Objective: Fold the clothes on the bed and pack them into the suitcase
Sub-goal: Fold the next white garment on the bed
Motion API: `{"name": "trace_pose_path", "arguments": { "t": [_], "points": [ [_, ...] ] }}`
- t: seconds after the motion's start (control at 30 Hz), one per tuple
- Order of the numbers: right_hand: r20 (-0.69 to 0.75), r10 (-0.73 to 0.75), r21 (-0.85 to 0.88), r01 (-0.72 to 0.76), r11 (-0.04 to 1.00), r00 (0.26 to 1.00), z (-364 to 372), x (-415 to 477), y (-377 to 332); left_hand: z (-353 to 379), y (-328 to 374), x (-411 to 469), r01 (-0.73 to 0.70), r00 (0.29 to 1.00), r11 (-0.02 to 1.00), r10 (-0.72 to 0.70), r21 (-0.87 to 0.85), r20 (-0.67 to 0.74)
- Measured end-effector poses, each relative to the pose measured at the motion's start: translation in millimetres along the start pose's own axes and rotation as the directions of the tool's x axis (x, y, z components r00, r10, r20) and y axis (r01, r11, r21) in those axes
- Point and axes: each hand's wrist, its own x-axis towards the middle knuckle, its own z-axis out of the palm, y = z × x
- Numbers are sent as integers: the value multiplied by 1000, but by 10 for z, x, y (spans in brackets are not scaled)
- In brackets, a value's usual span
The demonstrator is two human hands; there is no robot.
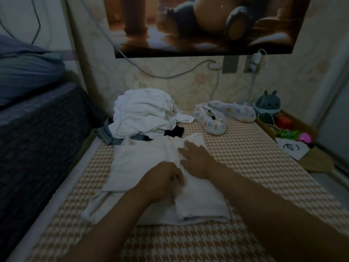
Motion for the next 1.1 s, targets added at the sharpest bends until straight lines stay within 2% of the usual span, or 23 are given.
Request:
{"name": "trace_pose_path", "arguments": {
  "t": [0.03, 0.07, 0.13, 0.17, 0.2, 0.27, 0.33, 0.4, 0.43, 0.5, 0.6, 0.67, 0.8, 0.9, 0.97, 1.1],
  "points": [
    [52, 69, 16, -70, 997, 996, 1, -15, 61, 43, 46, 28, -48, 999, 998, 48, 52, -2],
    [93, 115, 40, -119, 992, 989, -2, -22, 121, 90, 89, 45, -66, 996, 993, 58, 102, 71],
    [133, 154, 55, -163, 985, 979, -18, -22, 218, 159, 116, 60, -3, 936, 983, -61, 181, 346],
    [134, 165, 53, -173, 983, 977, -20, -13, 254, 164, 110, 79, 22, 894, 976, -116, 217, 434],
    [126, 170, 45, -177, 983, 977, -23, -3, 278, 145, 105, 122, 28, 883, 970, -137, 241, 449],
    [100, 170, 26, -174, 984, 980, -3, 46, 329, 108, 80, 261, 6, 939, 950, -112, 311, 326],
    [89, 170, 6, -171, 985, 981, 12, 102, 394, 85, 39, 454, 22, 991, 948, -63, 318, 122],
    [75, 142, -30, -140, 990, 987, 25, 162, 468, 166, -60, 646, 9, 998, 957, 11, 291, -67],
    [64, 118, -52, -115, 992, 991, 33, 196, 501, 213, -110, 733, -3, 994, 955, 35, 297, -104],
    [67, 86, -83, -80, 993, 994, 36, 259, 557, 305, -230, 897, 25, 997, 946, -2, 323, -72],
    [125, 133, -22, -131, 991, 983, 30, 341, 639, 410, -457, 1094, 199, 966, 914, -243, 355, 85],
    [136, 158, 19, -162, 987, 978, 41, 372, 657, 438, -582, 1129, 269, 937, 905, -325, 329, 128],
    [123, 171, -21, -169, 985, 978, 39, 323, 596, 476, -603, 1070, 272, 937, 904, -327, 330, 124],
    [82, 170, -139, -157, 978, 982, 55, 202, 463, 448, -487, 1012, 210, 937, 876, -307, 434, 168],
    [61, 135, -163, -124, 979, 989, 86, 70, 333, 401, -306, 892, 194, 919, 901, -305, 388, 248],
    [58, 54, -76, -50, 996, 997, 102, -302, 82, 286, 104, 383, 161, 891, 957, -247, 243, 381]
  ]
}}
